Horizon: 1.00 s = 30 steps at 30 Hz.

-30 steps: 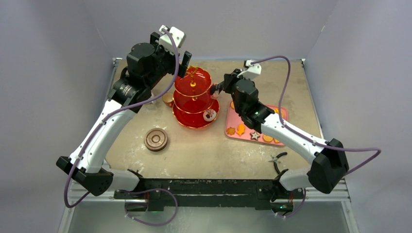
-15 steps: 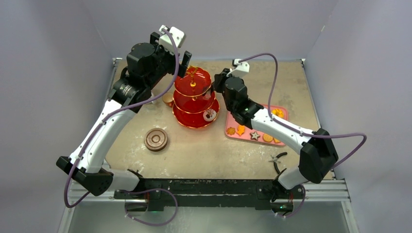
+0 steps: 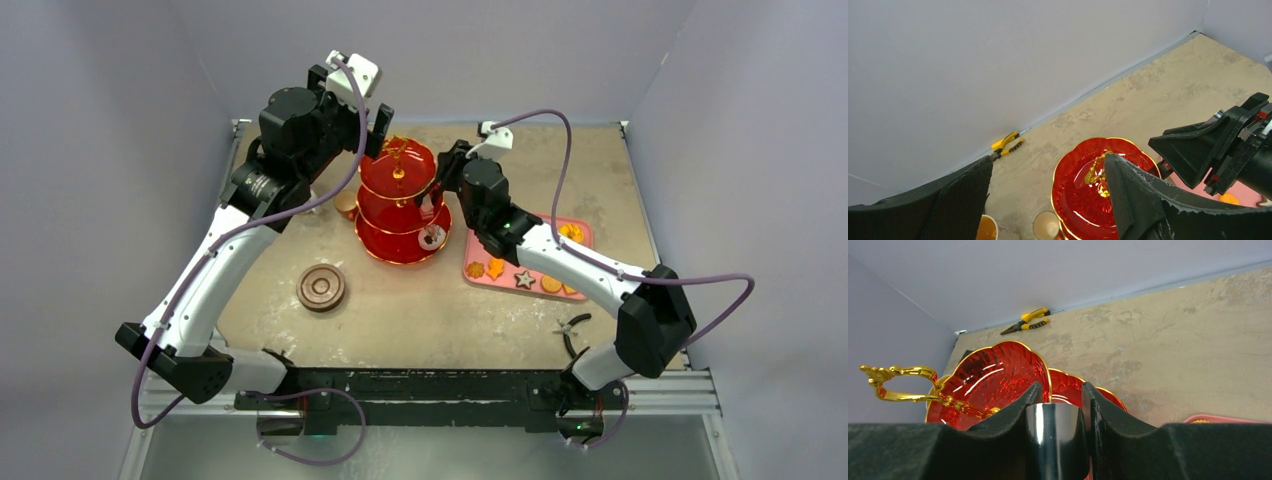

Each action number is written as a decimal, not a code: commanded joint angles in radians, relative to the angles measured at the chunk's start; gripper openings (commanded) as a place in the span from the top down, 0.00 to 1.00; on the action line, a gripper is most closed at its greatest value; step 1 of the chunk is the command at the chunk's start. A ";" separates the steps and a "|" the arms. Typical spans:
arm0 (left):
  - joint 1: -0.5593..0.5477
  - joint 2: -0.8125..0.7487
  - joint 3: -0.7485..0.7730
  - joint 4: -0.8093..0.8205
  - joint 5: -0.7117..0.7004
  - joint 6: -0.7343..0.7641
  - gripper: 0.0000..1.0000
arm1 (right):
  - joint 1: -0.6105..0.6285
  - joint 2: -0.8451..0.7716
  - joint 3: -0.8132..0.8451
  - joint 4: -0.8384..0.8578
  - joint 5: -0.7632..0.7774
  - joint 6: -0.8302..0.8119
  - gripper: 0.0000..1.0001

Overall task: Serve the afternoon tea
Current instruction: Place the desert on the desert table.

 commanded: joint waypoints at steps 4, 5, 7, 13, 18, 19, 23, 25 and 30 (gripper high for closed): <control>0.007 -0.017 0.042 0.017 -0.004 -0.022 0.19 | 0.006 -0.071 -0.017 0.048 0.025 0.007 0.65; 0.007 -0.016 0.042 0.016 -0.002 -0.022 0.19 | 0.006 -0.081 -0.020 0.047 0.029 0.008 0.66; 0.008 -0.015 0.042 0.017 -0.001 -0.024 0.19 | 0.007 -0.094 -0.025 0.047 0.031 0.011 0.71; 0.007 -0.016 0.047 0.019 -0.001 -0.022 0.19 | 0.007 -0.099 -0.036 0.042 0.015 0.015 0.74; 0.007 -0.020 0.040 0.019 -0.004 -0.022 0.19 | 0.006 -0.107 -0.060 0.080 -0.023 0.010 0.67; 0.008 -0.021 0.039 0.020 -0.004 -0.021 0.19 | 0.006 -0.107 -0.060 0.082 -0.025 0.007 0.66; 0.007 -0.024 0.036 0.021 -0.004 -0.021 0.19 | 0.007 -0.102 -0.062 0.089 -0.027 0.002 0.64; 0.007 -0.024 0.036 0.020 -0.003 -0.021 0.19 | 0.006 -0.102 -0.066 0.094 -0.029 -0.001 0.63; 0.008 -0.023 0.035 0.022 -0.004 -0.020 0.19 | 0.007 -0.112 -0.075 0.103 -0.029 -0.006 0.63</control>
